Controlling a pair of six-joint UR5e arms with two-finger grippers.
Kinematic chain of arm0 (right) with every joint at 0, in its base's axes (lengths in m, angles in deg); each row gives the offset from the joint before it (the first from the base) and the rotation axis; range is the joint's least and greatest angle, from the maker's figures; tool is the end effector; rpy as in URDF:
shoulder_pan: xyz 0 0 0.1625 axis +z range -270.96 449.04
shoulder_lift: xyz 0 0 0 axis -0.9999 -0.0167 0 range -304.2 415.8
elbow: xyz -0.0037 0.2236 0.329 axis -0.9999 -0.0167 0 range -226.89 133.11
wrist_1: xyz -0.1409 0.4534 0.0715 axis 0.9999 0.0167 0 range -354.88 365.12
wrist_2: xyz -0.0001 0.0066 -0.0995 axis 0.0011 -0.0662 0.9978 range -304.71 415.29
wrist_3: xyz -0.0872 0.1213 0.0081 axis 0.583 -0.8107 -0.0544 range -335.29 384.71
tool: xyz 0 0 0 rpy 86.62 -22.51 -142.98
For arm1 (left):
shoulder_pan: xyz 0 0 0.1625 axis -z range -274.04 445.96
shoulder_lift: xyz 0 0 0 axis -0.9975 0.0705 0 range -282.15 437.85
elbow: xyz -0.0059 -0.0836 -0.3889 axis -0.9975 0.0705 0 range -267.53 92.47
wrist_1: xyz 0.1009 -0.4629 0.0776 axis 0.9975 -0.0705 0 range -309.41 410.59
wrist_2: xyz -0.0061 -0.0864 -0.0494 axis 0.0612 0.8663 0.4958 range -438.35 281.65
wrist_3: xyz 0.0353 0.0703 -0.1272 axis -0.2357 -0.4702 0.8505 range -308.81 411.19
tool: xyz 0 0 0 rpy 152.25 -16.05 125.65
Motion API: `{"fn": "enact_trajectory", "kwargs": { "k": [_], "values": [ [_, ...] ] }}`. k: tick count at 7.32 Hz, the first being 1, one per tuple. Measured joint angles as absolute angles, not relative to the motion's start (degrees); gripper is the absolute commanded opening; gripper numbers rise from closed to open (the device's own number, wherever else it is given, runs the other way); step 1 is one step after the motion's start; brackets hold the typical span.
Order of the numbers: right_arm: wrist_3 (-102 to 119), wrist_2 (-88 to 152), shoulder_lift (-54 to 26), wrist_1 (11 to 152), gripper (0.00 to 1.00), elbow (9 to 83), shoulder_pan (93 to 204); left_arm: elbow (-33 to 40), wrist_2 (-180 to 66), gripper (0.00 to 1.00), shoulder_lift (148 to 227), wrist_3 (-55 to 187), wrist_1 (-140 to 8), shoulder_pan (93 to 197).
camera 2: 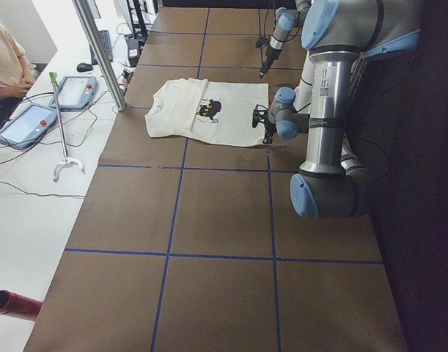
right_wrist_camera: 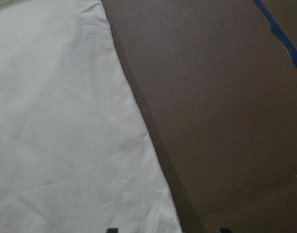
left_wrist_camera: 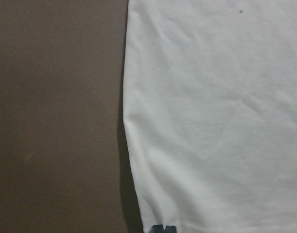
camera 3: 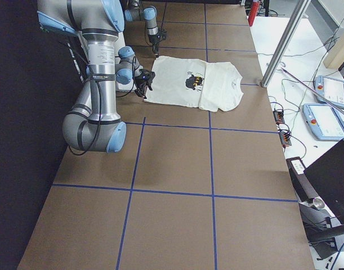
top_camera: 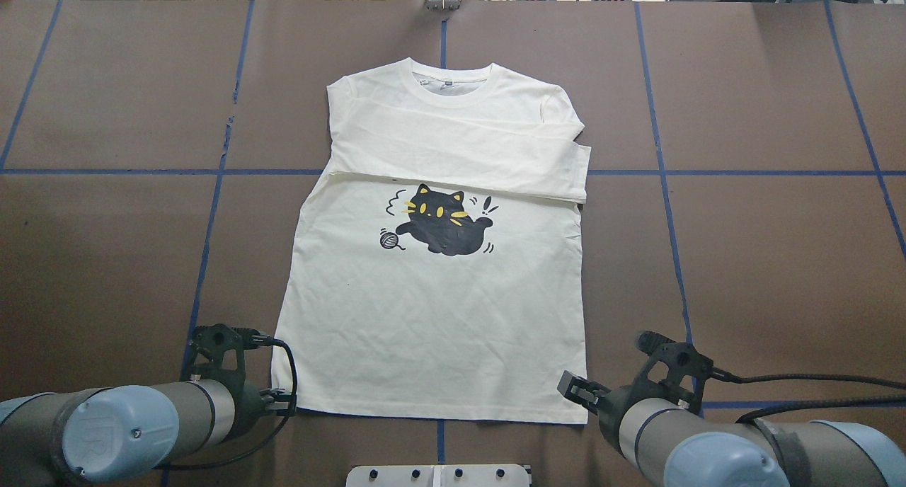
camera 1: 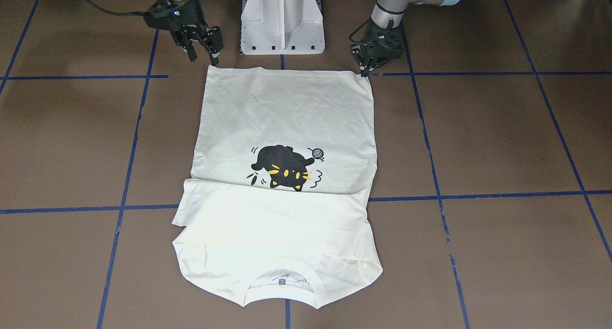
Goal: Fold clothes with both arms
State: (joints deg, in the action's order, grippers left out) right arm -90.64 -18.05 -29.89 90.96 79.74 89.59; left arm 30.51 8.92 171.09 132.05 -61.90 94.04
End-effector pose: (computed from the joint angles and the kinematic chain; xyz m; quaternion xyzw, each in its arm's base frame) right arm -0.5487 -0.1814 0.2875 0.0491 -0.3993 0.2589 0.8782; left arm 0.5704 -0.2229 0.3280 0.0887 0.4438 -0.0025 0.8917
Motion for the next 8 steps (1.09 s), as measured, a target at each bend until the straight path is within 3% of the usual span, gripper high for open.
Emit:
{"fn": "enact_trajectory", "kwargs": {
  "k": [3,8],
  "values": [
    [-92.1,-15.8,-29.5,91.1,0.65,76.8,87.4,30.5,9.1,0.0,171.1,132.1,-62.0,94.0],
    [-93.4,-14.4,-28.6,90.9,0.44,75.1,85.7,30.5,9.1,0.0,170.9,132.1,-62.2,94.0]
  ]
}}
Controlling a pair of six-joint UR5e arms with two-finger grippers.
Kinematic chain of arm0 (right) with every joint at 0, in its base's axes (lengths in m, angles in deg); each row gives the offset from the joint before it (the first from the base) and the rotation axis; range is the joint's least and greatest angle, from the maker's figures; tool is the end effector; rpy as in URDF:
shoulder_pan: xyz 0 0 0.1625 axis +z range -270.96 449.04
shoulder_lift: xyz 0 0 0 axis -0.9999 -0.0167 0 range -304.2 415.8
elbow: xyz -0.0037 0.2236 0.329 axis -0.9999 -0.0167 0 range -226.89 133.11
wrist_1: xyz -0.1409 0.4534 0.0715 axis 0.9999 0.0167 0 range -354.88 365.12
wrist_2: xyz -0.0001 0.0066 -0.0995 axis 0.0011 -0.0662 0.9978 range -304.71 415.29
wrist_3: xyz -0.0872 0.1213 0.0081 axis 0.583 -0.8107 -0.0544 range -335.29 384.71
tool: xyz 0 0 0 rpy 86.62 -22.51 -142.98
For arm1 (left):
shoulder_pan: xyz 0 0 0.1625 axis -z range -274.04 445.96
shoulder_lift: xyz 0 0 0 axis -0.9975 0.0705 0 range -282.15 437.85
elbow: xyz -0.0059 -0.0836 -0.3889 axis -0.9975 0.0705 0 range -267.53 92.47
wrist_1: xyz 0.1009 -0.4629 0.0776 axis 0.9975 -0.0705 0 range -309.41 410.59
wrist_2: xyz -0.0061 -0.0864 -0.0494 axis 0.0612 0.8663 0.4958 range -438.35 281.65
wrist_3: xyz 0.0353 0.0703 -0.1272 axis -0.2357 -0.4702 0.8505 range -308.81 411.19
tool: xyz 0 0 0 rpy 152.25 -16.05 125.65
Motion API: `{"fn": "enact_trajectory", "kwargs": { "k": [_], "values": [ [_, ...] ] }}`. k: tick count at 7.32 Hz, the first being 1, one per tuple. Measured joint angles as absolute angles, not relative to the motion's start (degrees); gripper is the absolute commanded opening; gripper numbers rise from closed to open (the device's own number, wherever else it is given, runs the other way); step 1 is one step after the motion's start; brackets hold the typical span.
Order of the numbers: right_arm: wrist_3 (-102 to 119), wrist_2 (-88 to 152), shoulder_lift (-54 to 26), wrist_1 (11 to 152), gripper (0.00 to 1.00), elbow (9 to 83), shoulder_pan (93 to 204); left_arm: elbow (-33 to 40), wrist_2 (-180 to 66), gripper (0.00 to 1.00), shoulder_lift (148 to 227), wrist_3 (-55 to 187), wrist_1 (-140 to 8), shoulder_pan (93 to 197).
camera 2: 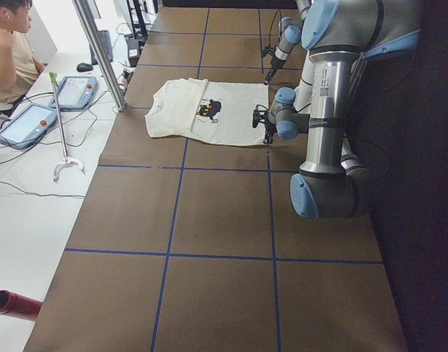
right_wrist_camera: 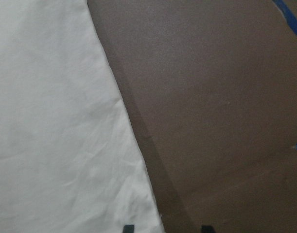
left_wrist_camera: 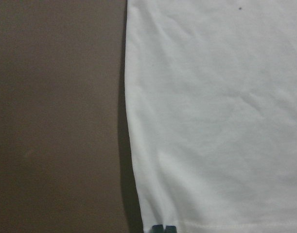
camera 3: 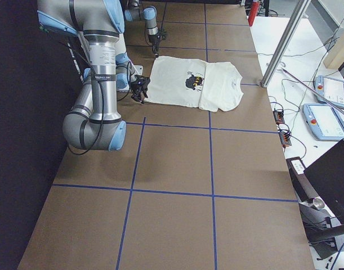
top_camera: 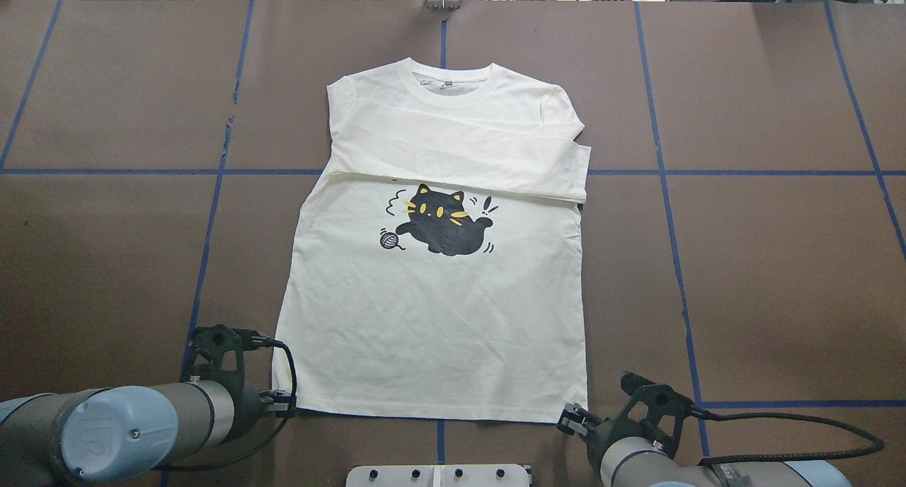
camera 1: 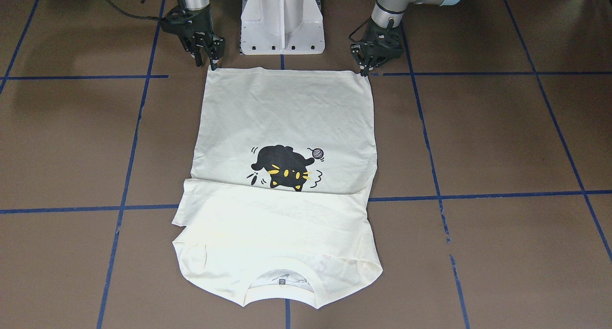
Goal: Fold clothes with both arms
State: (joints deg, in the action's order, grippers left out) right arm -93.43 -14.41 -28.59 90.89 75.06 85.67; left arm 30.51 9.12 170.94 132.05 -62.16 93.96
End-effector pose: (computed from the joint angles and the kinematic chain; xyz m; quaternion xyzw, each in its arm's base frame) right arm -0.5824 -0.1511 0.3154 0.0631 -0.3825 0.2586 0.8848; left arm 0.5704 -0.2215 0.3287 0.0870 0.4450 -0.0011 0.8913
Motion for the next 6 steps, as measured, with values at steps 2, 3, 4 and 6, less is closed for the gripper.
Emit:
{"fn": "enact_trajectory", "kwargs": {
  "k": [2,3,4,6],
  "values": [
    [-93.7,-14.3,-28.3,90.8,0.34,74.8,85.5,30.5,9.1,0.0,170.9,132.1,-62.2,94.0],
    [-93.8,-14.2,-28.2,90.8,0.28,74.6,85.4,30.5,9.1,0.0,170.9,132.1,-62.2,94.0],
    [-93.8,-14.1,-28.1,90.8,0.25,74.5,85.4,30.5,9.1,0.0,170.9,132.1,-62.2,94.0],
    [-93.9,-13.8,-28.0,90.7,0.0,74.5,85.4,30.5,9.1,0.0,170.9,132.1,-62.2,94.0]
  ]
}}
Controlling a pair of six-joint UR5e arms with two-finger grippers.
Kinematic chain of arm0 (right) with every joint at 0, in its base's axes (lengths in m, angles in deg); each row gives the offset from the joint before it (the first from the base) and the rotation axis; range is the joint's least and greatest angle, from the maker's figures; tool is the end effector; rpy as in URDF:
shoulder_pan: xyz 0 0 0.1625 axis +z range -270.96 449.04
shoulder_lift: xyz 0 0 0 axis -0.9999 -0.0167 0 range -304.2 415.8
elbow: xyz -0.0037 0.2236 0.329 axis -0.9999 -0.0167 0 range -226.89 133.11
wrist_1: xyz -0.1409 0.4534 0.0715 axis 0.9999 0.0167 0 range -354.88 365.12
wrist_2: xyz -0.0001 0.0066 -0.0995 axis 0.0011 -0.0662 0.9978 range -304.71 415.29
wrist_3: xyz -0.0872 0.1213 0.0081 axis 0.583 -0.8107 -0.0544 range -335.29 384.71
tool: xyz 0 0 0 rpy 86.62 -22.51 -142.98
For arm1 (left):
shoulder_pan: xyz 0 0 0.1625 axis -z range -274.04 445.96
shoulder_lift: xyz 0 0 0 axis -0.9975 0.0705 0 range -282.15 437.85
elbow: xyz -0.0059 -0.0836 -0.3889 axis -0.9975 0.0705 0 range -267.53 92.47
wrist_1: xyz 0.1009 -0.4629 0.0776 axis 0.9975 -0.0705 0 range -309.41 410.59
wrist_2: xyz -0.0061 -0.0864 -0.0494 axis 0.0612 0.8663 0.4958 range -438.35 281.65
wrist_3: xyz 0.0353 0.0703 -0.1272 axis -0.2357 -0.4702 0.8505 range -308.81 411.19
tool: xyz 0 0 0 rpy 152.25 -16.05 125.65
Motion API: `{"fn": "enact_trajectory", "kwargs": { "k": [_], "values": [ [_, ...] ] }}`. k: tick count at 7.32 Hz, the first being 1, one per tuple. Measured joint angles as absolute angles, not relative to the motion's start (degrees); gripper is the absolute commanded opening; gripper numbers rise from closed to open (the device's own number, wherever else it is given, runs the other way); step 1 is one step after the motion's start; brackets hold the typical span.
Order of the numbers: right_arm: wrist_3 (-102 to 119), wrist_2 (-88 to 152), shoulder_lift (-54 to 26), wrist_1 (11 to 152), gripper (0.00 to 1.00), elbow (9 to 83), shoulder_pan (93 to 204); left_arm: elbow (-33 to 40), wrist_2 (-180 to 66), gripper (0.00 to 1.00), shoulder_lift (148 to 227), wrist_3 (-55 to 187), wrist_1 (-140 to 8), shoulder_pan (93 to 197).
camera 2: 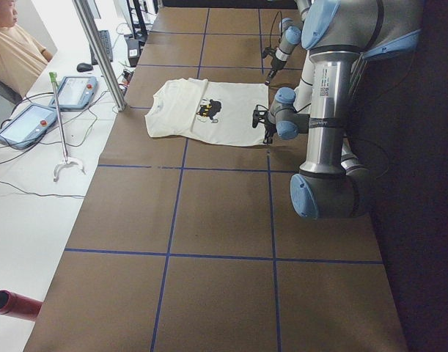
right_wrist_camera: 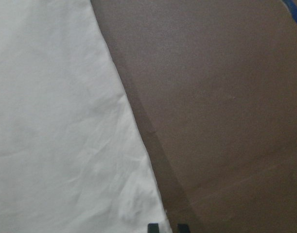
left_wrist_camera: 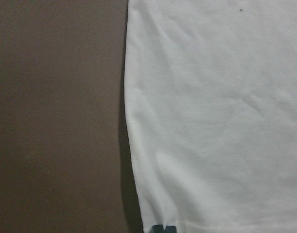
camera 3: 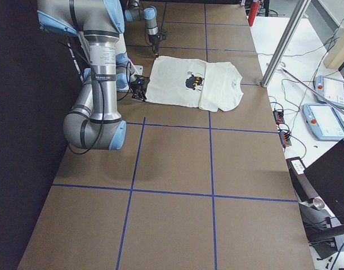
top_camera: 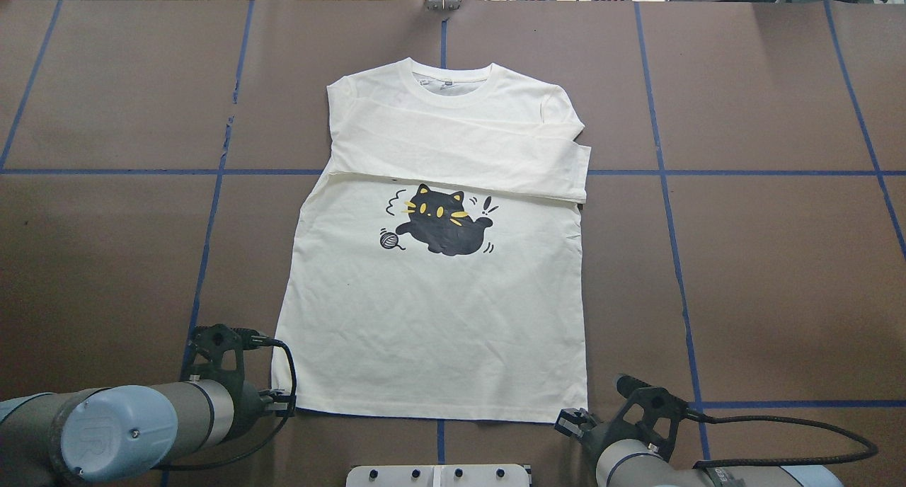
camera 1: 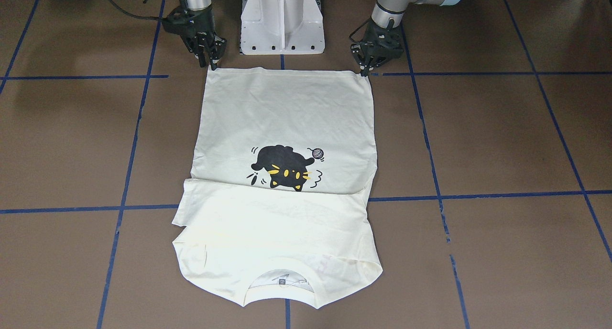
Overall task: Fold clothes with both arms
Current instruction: 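Grasp the hem corners nearest the robot with both grippers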
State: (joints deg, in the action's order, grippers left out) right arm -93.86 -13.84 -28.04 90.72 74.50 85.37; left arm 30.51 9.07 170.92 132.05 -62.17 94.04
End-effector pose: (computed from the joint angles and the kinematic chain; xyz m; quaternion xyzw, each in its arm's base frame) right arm -0.5869 -0.1492 0.3142 0.0647 -0.3851 0.2612 0.8828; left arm 0.5701 -0.2224 0.3289 0.0877 0.4448 -0.0019 0.8913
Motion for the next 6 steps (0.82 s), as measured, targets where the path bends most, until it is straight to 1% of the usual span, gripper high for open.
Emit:
{"fn": "enact_trajectory", "kwargs": {
  "k": [4,5,6],
  "values": [
    [-93.8,-12.5,-27.2,90.7,0.0,75.3,86.0,31.1,9.1,0.0,171.0,132.0,-62.1,94.0],
    [-93.6,-12.7,-27.3,90.9,0.0,77.2,86.8,32.6,9.3,0.0,171.0,131.7,-61.9,94.2],
    [-93.3,-13.0,-27.7,91.3,0.0,80.2,88.0,35.6,9.6,0.0,171.0,131.2,-60.4,94.5]
  ]
}}
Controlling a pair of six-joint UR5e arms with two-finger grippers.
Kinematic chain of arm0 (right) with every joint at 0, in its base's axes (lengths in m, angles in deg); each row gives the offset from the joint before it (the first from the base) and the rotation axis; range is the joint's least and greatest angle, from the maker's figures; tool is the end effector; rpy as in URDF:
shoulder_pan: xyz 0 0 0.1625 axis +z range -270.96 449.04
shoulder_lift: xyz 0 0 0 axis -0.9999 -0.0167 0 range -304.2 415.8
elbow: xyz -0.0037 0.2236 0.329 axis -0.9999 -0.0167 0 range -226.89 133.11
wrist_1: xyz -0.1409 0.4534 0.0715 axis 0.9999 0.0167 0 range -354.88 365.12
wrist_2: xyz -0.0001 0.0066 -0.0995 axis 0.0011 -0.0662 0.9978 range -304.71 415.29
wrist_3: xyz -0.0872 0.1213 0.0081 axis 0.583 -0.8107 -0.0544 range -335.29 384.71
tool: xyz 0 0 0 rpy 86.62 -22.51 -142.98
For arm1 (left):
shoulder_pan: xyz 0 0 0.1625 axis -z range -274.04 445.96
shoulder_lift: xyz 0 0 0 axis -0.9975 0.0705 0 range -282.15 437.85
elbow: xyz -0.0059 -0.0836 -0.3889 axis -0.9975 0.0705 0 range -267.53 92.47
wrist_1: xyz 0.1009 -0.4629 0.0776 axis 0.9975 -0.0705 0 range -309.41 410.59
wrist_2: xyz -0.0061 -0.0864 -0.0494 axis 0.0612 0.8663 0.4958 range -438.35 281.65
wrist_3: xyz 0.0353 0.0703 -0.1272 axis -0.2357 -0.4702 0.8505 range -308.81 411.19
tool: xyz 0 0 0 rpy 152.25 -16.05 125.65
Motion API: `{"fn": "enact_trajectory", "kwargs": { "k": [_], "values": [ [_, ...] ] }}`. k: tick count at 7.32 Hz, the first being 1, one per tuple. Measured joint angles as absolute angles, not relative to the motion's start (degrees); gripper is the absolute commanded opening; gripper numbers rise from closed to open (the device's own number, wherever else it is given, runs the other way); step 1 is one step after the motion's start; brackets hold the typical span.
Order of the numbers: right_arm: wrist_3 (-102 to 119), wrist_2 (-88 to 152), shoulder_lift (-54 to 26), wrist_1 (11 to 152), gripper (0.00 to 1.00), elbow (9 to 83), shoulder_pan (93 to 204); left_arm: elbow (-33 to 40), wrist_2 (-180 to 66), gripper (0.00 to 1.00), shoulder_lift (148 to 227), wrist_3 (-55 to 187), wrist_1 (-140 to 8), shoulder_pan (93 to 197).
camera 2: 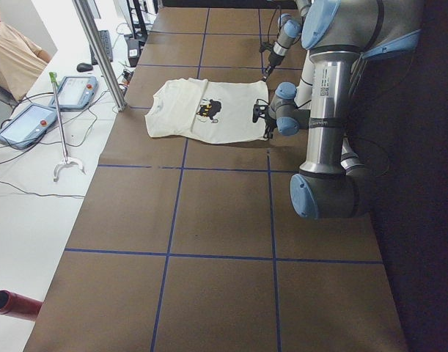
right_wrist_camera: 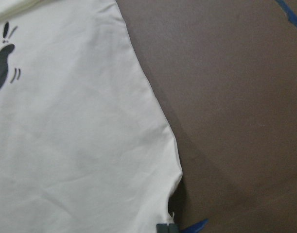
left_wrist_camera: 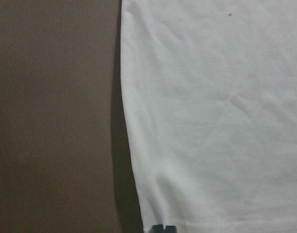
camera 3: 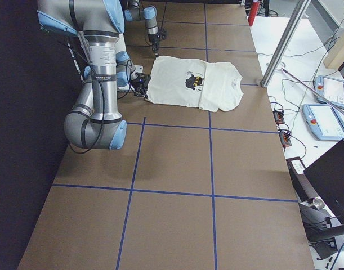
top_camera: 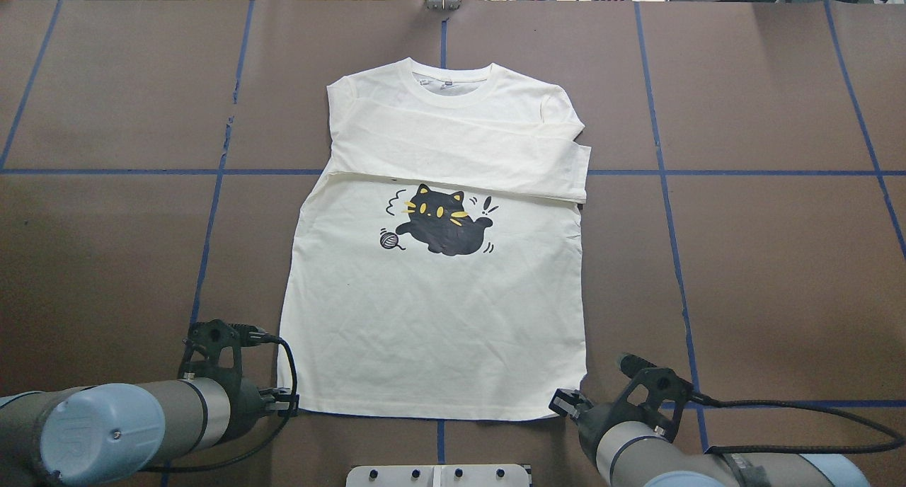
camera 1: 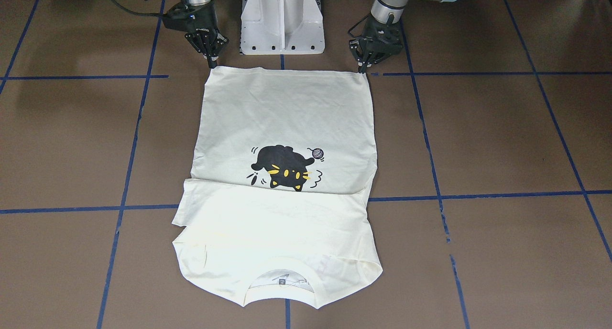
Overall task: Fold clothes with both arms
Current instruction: 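Grasp the hem corners nearest the robot with both grippers, then lift the hem with both grippers and carry it toward the collar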
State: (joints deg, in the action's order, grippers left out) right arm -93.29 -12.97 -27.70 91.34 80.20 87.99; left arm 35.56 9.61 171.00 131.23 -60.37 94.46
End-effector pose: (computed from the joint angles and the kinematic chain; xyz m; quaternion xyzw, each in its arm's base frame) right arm -0.5524 -0.1785 0.2605 0.0682 -0.4251 0.2832 0.8570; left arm 0.5467 -0.2220 0.2841 0.0922 0.4699 0.0027 0.8779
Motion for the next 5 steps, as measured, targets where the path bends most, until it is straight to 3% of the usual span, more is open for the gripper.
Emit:
{"fn": "enact_trajectory", "kwargs": {
  "k": [3,5],
  "values": [
    [-92.5,-19.6,-28.6,104.4,0.0,98.0,91.1,54.4,16.8,0.0,175.3,129.9,-38.5,96.0],
    [-91.4,-25.5,-26.1,113.8,0.0,105.9,94.2,60.2,20.9,0.0,184.0,128.2,-24.3,99.9]
  ]
}}
